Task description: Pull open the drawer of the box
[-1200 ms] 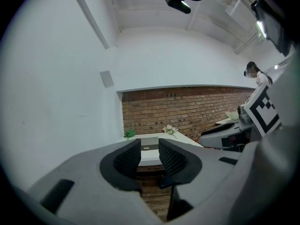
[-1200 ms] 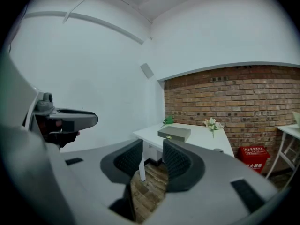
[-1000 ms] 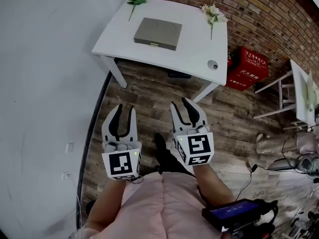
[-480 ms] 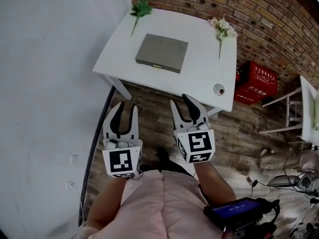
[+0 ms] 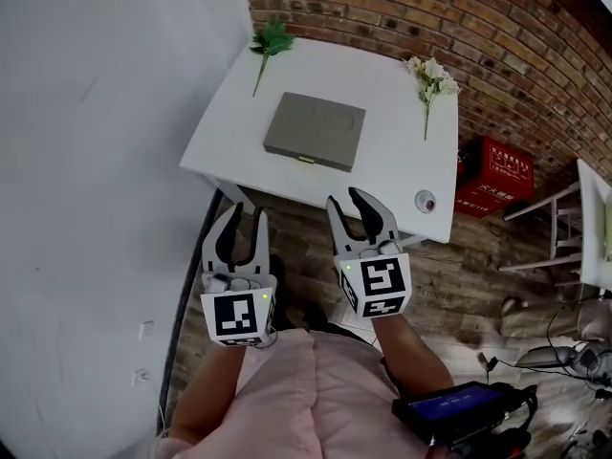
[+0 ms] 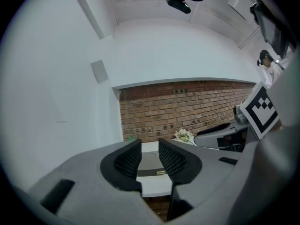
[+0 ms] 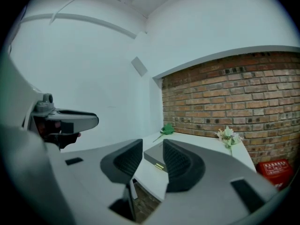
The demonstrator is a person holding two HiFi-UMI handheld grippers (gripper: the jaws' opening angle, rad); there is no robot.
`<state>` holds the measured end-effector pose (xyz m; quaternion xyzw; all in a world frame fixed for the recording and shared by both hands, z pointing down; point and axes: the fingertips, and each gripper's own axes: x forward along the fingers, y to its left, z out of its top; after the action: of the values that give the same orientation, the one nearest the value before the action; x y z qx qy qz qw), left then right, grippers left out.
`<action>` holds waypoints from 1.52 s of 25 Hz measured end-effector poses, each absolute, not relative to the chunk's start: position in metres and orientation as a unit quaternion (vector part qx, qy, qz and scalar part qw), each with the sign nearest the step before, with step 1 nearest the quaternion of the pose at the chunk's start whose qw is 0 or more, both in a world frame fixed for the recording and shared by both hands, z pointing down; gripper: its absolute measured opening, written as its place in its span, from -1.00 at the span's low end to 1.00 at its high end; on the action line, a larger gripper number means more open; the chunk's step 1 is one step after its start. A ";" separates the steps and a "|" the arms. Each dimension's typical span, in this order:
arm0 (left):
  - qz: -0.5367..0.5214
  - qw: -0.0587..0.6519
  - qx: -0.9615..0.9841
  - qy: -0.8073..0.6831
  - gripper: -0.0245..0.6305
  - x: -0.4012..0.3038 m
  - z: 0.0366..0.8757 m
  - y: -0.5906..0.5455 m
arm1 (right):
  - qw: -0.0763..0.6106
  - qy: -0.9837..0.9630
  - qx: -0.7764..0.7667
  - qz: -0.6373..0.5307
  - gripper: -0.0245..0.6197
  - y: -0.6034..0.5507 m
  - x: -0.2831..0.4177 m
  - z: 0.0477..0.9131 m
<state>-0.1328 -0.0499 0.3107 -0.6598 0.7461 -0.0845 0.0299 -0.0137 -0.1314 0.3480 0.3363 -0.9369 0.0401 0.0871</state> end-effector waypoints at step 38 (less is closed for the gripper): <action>-0.070 -0.013 -0.767 0.638 -0.60 -0.242 0.337 -0.257 | 0.125 -0.878 0.448 0.114 -0.49 -0.288 -0.116 0.387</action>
<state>-0.2418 -0.2568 0.3375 -0.7671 0.6375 -0.0704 -0.0126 -0.1158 -0.2877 0.3873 0.4484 -0.8776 0.1143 0.1254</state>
